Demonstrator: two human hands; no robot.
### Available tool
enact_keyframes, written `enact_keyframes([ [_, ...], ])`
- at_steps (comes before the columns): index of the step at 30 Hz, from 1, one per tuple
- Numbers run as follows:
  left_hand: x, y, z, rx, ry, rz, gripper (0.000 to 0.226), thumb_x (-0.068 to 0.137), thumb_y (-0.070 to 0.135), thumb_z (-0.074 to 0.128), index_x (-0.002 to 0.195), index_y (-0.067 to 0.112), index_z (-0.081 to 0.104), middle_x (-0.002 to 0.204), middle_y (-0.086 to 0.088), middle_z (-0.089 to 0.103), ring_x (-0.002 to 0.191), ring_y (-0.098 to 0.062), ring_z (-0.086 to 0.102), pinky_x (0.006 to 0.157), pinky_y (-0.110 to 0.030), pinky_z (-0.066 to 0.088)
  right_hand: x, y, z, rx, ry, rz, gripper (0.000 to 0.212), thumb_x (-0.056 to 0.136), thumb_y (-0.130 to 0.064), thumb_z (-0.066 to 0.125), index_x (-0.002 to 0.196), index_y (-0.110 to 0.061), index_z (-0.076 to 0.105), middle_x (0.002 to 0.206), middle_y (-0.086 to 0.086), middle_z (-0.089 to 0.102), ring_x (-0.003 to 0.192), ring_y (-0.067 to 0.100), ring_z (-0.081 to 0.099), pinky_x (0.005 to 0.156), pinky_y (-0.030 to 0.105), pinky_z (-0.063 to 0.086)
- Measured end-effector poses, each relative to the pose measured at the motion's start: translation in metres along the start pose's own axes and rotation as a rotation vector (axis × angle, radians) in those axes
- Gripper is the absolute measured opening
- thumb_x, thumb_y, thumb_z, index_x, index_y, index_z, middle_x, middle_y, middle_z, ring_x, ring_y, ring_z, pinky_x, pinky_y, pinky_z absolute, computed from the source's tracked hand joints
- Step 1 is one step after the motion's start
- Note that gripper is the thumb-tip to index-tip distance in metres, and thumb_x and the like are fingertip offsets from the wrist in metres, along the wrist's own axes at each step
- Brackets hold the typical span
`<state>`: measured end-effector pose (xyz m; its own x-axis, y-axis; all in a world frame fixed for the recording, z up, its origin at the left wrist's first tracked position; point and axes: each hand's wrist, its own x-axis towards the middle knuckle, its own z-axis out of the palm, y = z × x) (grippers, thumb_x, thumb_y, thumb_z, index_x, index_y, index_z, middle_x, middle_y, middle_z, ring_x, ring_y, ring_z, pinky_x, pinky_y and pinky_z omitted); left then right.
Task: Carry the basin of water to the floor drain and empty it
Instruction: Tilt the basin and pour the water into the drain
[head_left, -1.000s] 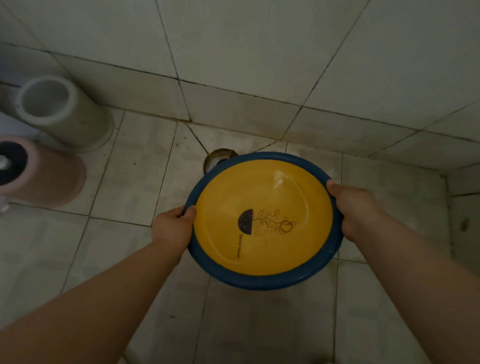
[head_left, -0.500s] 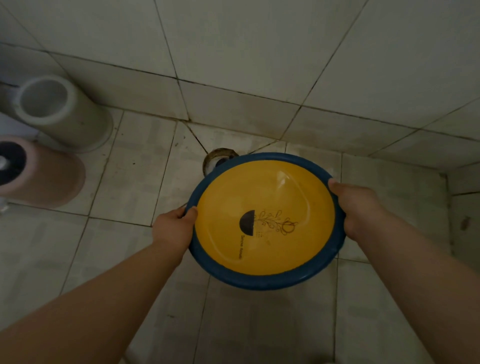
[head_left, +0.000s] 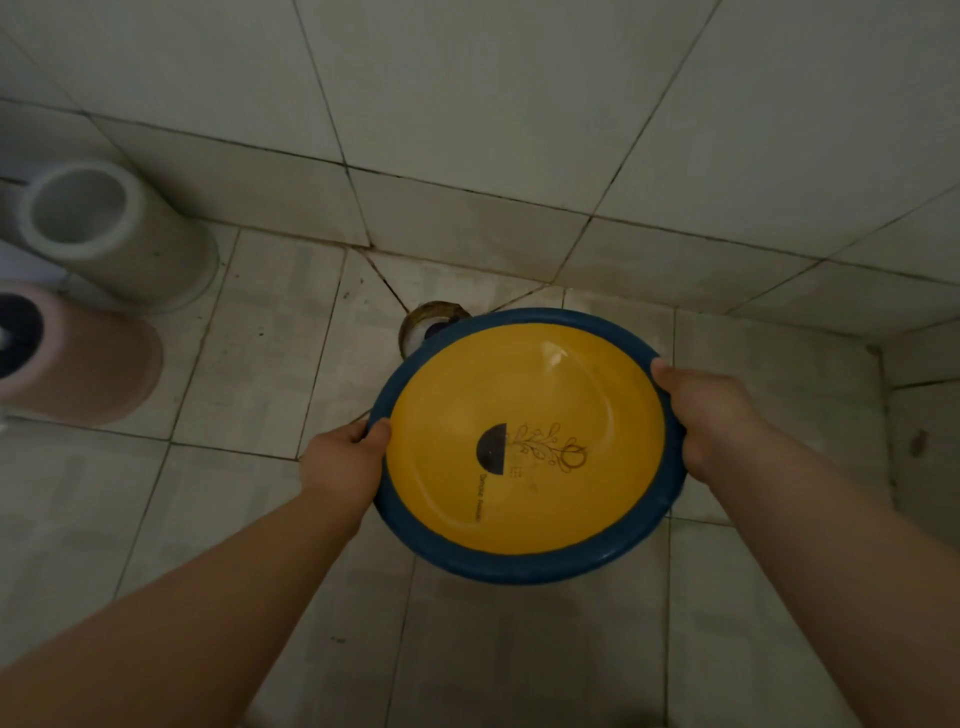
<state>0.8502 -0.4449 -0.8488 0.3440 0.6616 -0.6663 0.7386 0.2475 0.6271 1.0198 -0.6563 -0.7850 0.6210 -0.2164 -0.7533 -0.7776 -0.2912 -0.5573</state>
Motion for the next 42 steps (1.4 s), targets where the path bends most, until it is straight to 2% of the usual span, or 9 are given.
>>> enact_keyframes([
  [8, -0.0010, -0.0001, 0.0002, -0.018, -0.001, 0.001, 0.041, 0.089, 0.029, 0.056, 0.125, 0.009, 0.058, 0.118, -0.016, 0.065, 0.090, -0.023, 0.058, 0.080, -0.029, 0.048, 0.0029, 0.0002, 0.0001, -0.003, 0.004, -0.002, 0.036, 0.087, -0.029, 0.062, 0.112, -0.004, 0.062, 0.106, 0.014, 0.065, 0.098, 0.031, 0.062, 0.091, 0.045, 0.051],
  [15, -0.0015, -0.0008, 0.0001, -0.005, -0.002, 0.005, 0.040, 0.089, 0.029, 0.055, 0.123, 0.008, 0.059, 0.114, -0.017, 0.067, 0.087, -0.022, 0.058, 0.076, -0.028, 0.046, 0.0013, -0.0007, -0.0003, 0.003, 0.013, -0.007, 0.035, 0.087, -0.028, 0.062, 0.112, -0.004, 0.062, 0.105, 0.014, 0.065, 0.094, 0.030, 0.062, 0.088, 0.043, 0.051],
  [23, -0.0019, -0.0006, -0.0004, 0.000, -0.011, 0.005, 0.038, 0.089, 0.027, 0.055, 0.120, 0.007, 0.062, 0.108, -0.018, 0.068, 0.084, -0.024, 0.059, 0.074, -0.031, 0.048, -0.0006, -0.0006, -0.0006, 0.012, 0.018, -0.002, 0.040, 0.087, -0.029, 0.062, 0.117, -0.004, 0.061, 0.113, 0.015, 0.065, 0.100, 0.031, 0.062, 0.090, 0.043, 0.051],
  [27, -0.0017, -0.0003, -0.0008, 0.006, -0.011, -0.002, 0.038, 0.089, 0.029, 0.055, 0.120, 0.008, 0.061, 0.110, -0.018, 0.067, 0.086, -0.024, 0.058, 0.076, -0.031, 0.048, -0.0012, -0.0007, 0.0000, 0.022, 0.019, -0.001, 0.038, 0.086, -0.030, 0.063, 0.115, -0.005, 0.062, 0.112, 0.015, 0.066, 0.097, 0.030, 0.062, 0.087, 0.042, 0.052],
  [34, -0.0021, 0.0004, -0.0017, -0.001, -0.007, -0.004, 0.038, 0.089, 0.027, 0.056, 0.121, 0.006, 0.060, 0.113, -0.019, 0.066, 0.088, -0.024, 0.058, 0.081, -0.033, 0.049, -0.0030, -0.0020, 0.0013, 0.020, 0.013, -0.002, 0.041, 0.086, -0.029, 0.063, 0.118, -0.004, 0.061, 0.118, 0.016, 0.064, 0.104, 0.031, 0.061, 0.094, 0.045, 0.049],
  [37, -0.0009, -0.0003, -0.0021, -0.002, -0.014, -0.014, 0.040, 0.088, 0.029, 0.056, 0.121, 0.008, 0.060, 0.114, -0.018, 0.066, 0.094, -0.028, 0.060, 0.086, -0.036, 0.051, -0.0038, -0.0027, 0.0018, 0.020, 0.018, 0.000, 0.041, 0.086, -0.029, 0.063, 0.118, -0.003, 0.061, 0.117, 0.016, 0.064, 0.103, 0.031, 0.061, 0.091, 0.044, 0.050],
  [42, 0.0002, -0.0011, -0.0020, 0.015, -0.015, -0.011, 0.040, 0.088, 0.030, 0.056, 0.122, 0.009, 0.060, 0.113, -0.018, 0.067, 0.088, -0.025, 0.058, 0.079, -0.032, 0.049, -0.0040, -0.0030, 0.0019, 0.021, 0.017, 0.004, 0.041, 0.087, -0.028, 0.062, 0.119, -0.003, 0.060, 0.116, 0.016, 0.064, 0.100, 0.030, 0.061, 0.090, 0.043, 0.051],
])
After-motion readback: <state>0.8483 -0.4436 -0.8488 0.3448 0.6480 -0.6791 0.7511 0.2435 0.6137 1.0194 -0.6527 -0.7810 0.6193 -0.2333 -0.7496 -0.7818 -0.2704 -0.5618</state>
